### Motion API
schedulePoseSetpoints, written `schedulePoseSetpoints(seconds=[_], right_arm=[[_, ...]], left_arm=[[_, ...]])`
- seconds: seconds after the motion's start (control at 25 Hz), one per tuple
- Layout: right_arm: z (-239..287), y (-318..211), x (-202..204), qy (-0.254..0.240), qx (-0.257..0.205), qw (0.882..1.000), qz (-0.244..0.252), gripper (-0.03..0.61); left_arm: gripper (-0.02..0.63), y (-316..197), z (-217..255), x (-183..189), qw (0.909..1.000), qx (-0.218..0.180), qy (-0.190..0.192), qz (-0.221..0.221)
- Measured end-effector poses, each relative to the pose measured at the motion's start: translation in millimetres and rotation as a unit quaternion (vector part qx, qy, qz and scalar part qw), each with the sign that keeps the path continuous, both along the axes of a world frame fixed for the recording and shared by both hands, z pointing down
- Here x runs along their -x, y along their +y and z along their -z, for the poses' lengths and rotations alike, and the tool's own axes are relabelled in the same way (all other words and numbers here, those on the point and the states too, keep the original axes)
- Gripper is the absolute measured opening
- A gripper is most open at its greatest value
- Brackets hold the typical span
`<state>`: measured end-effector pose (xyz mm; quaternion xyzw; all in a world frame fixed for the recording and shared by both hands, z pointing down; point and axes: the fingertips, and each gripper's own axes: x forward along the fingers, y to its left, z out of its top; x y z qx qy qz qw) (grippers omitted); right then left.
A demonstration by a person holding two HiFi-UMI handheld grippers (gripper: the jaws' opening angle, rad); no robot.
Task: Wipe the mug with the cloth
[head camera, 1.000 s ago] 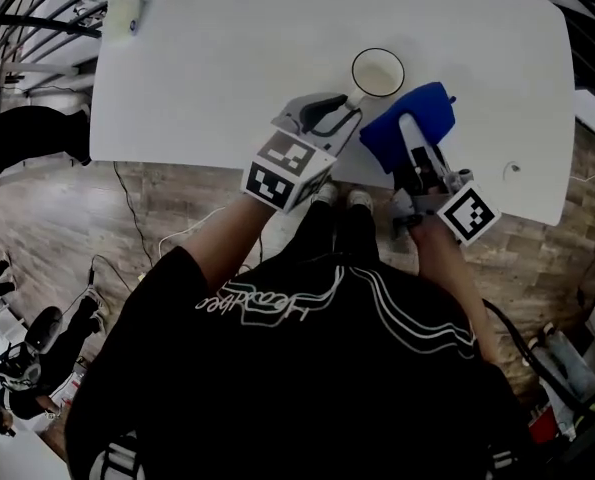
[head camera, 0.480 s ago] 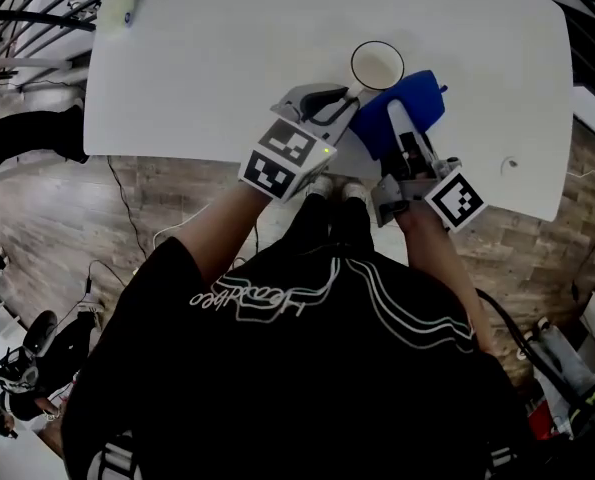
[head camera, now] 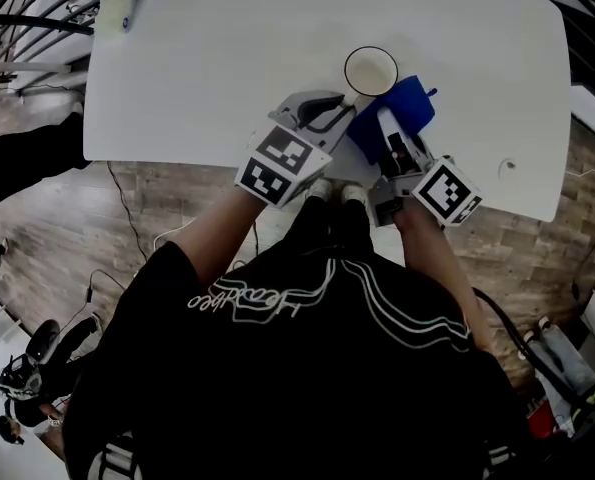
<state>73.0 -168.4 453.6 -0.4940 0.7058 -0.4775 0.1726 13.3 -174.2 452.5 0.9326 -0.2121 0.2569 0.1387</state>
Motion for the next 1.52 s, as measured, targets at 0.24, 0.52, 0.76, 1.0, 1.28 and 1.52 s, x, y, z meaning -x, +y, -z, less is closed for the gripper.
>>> schedulePoseSetpoints(seconds=[0.24,0.52,0.76,1.0,1.28,1.52], right_arm=[[-11,3,-3,0.039,0.045,0.998,0.025,0.054],[-11,4,-3,0.034,0.067,0.996,0.04,0.054],[-4,7,-4,0.04,0.064,0.996,0.052,0.054],[17,6,-14,0.064,0.036,0.995,0.072,0.054],[29,-2,-44,0.065,0.011,0.993,0.101,0.054],[36,-12,-38,0.056,-0.008,0.99,0.133,0.054]], left_arm=[[0.067,6,0,-4,1.0,0.0,-0.003,0.002],[0.067,5,-1,-2,1.0,-0.001,-0.008,0.002],[0.067,-1,-4,6,0.9998,-0.004,-0.019,0.003],[0.067,-2,-3,15,0.9992,-0.02,-0.033,-0.003],[0.067,-2,-1,1,0.9985,-0.028,-0.047,-0.002],[0.067,-1,-1,0,0.9979,-0.031,-0.057,-0.008]])
